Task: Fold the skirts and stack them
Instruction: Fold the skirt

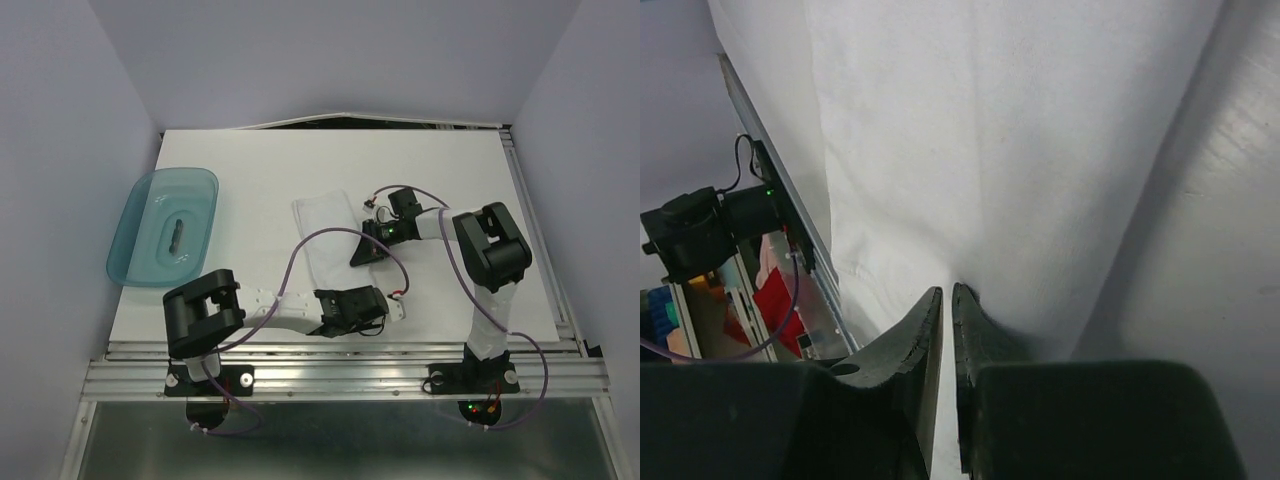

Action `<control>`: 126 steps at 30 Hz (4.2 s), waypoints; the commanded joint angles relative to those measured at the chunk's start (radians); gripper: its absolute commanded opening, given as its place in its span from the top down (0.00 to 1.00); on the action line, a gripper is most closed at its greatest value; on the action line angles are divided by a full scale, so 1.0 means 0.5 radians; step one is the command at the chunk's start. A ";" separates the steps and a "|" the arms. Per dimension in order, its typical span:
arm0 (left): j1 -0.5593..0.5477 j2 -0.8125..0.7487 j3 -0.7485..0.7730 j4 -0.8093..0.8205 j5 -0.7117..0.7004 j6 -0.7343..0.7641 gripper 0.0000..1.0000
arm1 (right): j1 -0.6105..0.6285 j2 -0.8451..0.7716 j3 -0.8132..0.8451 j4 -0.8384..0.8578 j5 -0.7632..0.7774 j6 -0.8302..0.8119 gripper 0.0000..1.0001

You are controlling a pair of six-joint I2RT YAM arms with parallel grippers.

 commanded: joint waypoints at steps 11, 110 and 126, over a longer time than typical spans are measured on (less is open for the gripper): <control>-0.010 0.118 0.045 -0.202 0.007 0.028 0.97 | 0.014 -0.036 -0.019 -0.020 0.014 -0.117 0.86; 1.426 -0.604 0.416 -0.253 1.826 -0.511 0.13 | -0.127 -0.671 0.301 -0.083 -0.042 0.167 0.07; 1.751 0.197 0.057 0.564 2.320 -1.043 0.27 | -0.081 -0.491 -0.455 0.351 -0.076 0.171 0.11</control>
